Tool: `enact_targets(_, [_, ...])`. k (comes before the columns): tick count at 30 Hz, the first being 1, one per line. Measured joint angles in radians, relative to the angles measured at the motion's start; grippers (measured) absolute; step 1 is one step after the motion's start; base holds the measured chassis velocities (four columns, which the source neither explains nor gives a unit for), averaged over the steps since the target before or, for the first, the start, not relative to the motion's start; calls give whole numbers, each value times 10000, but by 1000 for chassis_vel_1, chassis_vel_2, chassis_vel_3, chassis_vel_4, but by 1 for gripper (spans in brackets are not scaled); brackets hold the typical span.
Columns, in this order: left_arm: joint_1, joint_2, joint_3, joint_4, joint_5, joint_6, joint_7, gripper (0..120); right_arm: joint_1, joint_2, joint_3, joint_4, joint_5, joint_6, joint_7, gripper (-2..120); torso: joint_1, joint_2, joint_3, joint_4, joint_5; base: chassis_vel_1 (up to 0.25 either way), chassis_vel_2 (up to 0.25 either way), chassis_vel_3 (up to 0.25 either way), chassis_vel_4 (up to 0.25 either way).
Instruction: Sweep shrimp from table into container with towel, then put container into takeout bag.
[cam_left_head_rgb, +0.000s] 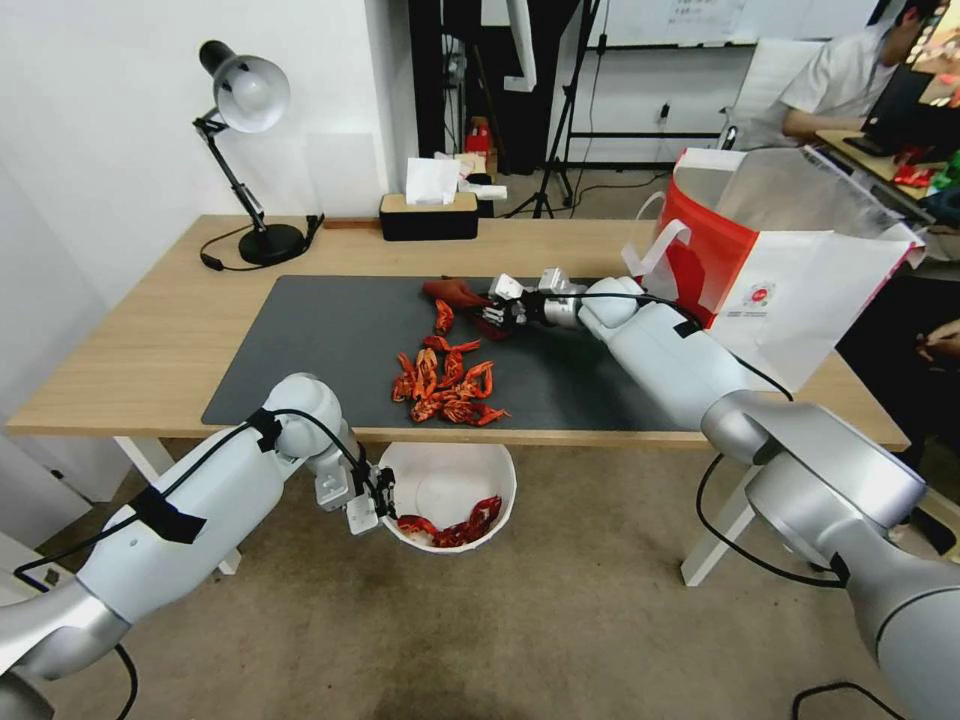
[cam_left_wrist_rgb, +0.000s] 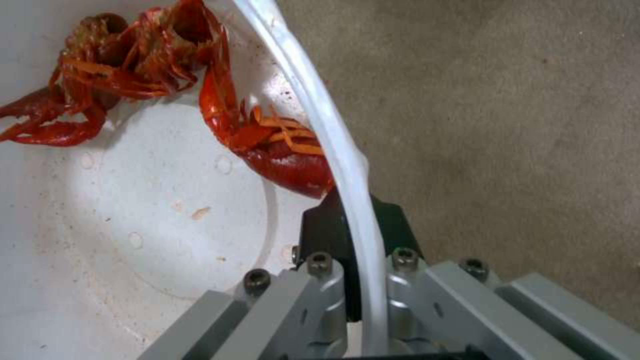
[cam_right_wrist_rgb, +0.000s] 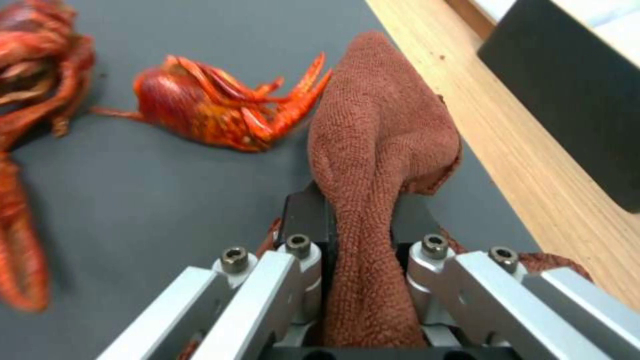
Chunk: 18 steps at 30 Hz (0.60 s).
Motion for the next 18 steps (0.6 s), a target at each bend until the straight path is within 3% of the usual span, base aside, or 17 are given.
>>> enact_targets(9, [-50, -85, 18, 75, 0, -26, -8, 0, -215, -483, -65, 394, 92, 629, -703, 10, 0, 1, -1, 0, 1, 0, 0, 0, 0])
enact_targets(18, [-105, -125, 38, 130, 5, -39, -8, 0, -413, -845, -91, 913, 332, 690, -1102, 10, 0, 0, -1, -2, 1, 0, 0, 0, 0])
